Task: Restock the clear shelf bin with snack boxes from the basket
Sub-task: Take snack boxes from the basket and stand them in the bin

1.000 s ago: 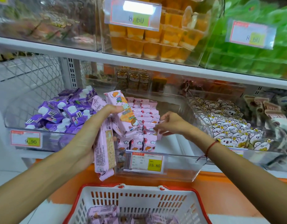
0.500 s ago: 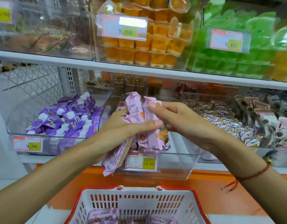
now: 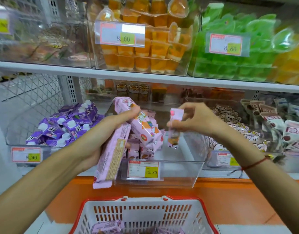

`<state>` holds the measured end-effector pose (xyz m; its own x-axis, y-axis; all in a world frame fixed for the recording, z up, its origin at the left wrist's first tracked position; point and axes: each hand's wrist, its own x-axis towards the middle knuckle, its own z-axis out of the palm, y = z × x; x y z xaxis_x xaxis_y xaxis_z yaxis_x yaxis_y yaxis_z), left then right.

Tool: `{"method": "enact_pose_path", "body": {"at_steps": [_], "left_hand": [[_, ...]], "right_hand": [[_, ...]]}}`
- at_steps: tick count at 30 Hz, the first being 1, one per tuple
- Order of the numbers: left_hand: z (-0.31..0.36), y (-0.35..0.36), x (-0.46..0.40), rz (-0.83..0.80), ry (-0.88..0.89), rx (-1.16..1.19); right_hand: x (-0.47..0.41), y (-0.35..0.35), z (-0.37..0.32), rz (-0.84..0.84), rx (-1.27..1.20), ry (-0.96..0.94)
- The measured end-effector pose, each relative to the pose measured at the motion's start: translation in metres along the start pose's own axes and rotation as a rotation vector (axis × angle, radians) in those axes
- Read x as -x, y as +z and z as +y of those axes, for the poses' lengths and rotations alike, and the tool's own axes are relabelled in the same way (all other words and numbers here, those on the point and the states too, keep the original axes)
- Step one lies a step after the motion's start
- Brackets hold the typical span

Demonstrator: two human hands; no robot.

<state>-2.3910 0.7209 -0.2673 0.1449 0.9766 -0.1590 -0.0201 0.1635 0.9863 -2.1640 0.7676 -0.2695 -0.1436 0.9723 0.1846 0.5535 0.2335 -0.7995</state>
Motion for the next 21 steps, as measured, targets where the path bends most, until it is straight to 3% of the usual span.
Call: {"method": "enact_pose_path", "body": {"at_steps": [3, 6, 9, 13, 21], "left_hand": [[-0.011, -0.012, 0.0, 0.074, 0.122, -0.026], [-0.018, -0.02, -0.002, 0.107, 0.149, -0.025], [-0.023, -0.024, -0.002, 0.086, 0.16, -0.032], [-0.026, -0.025, -0.005, 0.068, 0.158, -0.018], [-0.032, -0.023, -0.005, -0.016, 0.172, 0.013]], "right_hand": [[-0.02, 0.024, 0.016, -0.113, 0.302, 0.147], [-0.034, 0.05, 0.032, -0.212, 0.218, 0.259], [-0.045, 0.067, 0.047, -0.129, 0.292, 0.271], [-0.05, 0.076, 0.056, -0.047, 0.207, 0.3], [-0.046, 0.074, 0.051, -0.171, 0.063, 0.327]]}}
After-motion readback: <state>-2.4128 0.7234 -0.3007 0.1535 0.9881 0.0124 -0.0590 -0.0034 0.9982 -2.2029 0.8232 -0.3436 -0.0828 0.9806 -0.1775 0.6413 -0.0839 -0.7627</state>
